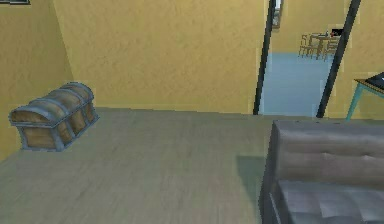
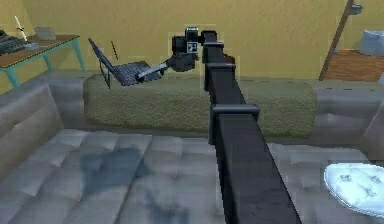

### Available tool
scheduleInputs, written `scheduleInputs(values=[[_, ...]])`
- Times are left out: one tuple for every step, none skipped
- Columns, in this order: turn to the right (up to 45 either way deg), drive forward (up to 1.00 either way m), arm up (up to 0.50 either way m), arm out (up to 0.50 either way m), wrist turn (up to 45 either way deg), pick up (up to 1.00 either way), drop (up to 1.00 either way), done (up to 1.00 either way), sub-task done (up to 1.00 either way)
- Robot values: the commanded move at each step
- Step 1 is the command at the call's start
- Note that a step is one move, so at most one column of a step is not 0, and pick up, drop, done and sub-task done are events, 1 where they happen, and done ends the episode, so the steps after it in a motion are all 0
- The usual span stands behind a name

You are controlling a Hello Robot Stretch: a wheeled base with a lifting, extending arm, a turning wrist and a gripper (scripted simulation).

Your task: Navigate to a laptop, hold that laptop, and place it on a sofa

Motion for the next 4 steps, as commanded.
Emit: scheduleInputs(values=[[0.0,0.0,0.0,0.0,24.0,0.0,0.0,0.0,0.0],[0.0,0.0,-0.3,0.0,0.0,0.0,0.0,0.0,0.0],[0.0,0.0,-0.32,0.0,0.0,0.0,0.0,0.0,0.0],[0.0,0.0,0.0,0.0,0.0,0.0,1.0,0.0,0.0]])
